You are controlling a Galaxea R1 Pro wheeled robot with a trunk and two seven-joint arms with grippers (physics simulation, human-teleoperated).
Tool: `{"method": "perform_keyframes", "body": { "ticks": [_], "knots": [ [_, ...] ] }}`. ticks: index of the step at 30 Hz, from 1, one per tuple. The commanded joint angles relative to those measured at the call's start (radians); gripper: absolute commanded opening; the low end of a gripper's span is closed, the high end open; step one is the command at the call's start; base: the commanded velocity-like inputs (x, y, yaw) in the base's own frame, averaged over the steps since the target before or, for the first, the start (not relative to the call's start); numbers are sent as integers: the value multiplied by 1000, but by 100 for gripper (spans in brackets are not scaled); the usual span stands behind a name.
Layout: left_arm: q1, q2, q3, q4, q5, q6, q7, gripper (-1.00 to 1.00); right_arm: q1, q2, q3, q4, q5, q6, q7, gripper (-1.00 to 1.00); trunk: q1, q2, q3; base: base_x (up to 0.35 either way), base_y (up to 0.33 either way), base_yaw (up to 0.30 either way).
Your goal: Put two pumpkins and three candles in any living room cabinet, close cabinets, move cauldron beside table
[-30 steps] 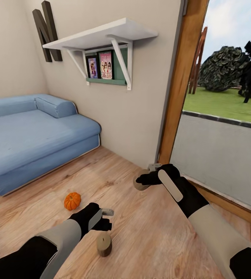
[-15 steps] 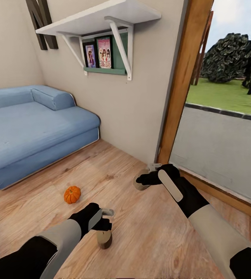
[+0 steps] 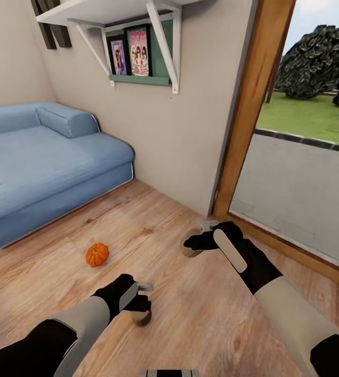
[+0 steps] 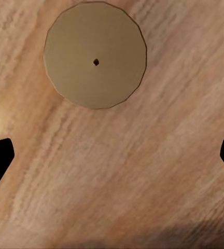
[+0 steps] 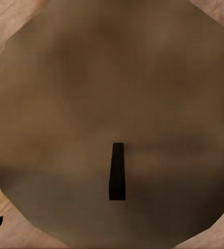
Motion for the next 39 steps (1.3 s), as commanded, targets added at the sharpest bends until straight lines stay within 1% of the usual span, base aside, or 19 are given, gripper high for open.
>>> {"method": "perform_keyframes", "body": {
  "ticks": [1, 9, 11, 18, 21, 25, 28, 34, 39],
  "knots": [
    [0, 0, -5, -2, 11, 4, 7, 100, -1, -1, 3, -1, -11, 1, -10, -100, 0, -1, -5, 0, 0, 0],
    [0, 1, -4, -2, 11, 1, 8, 100, -1, -1, 3, -1, -11, 2, -10, -100, 4, -3, -36, 0, 0, 0],
    [0, 1, -4, -2, 11, -24, 8, 100, -1, -1, 3, -2, -12, 2, -10, -100, 4, -3, -36, 0, 0, 0],
    [0, 3, -3, -2, 11, -41, 8, 100, -1, -1, 3, -3, -12, 2, -10, -100, 4, -3, -36, 1, 0, 0],
    [0, 3, -2, -2, 11, -41, 7, 100, -1, -1, 3, -3, -12, 2, -10, -100, 4, -3, -36, 192, 45, 0],
    [0, 4, 7, -1, 11, -42, 8, 100, -1, -1, 3, -3, -11, 2, -10, -100, 4, -3, -36, 297, 24, 0],
    [0, 4, 10, -1, 11, -45, 8, 100, -1, -1, 3, -3, -11, 2, -10, -100, 4, -3, -36, 112, 4, 0],
    [0, 4, 11, 0, 11, -105, 8, 100, -1, -1, 3, -3, -11, 2, -10, -100, 4, -3, -36, 20, 1, 0],
    [0, 4, 11, 0, 11, -118, 8, 100, -1, -1, 3, -3, -11, 2, -10, -100, 4, -3, -36, 1, 0, 0]
  ]
}}
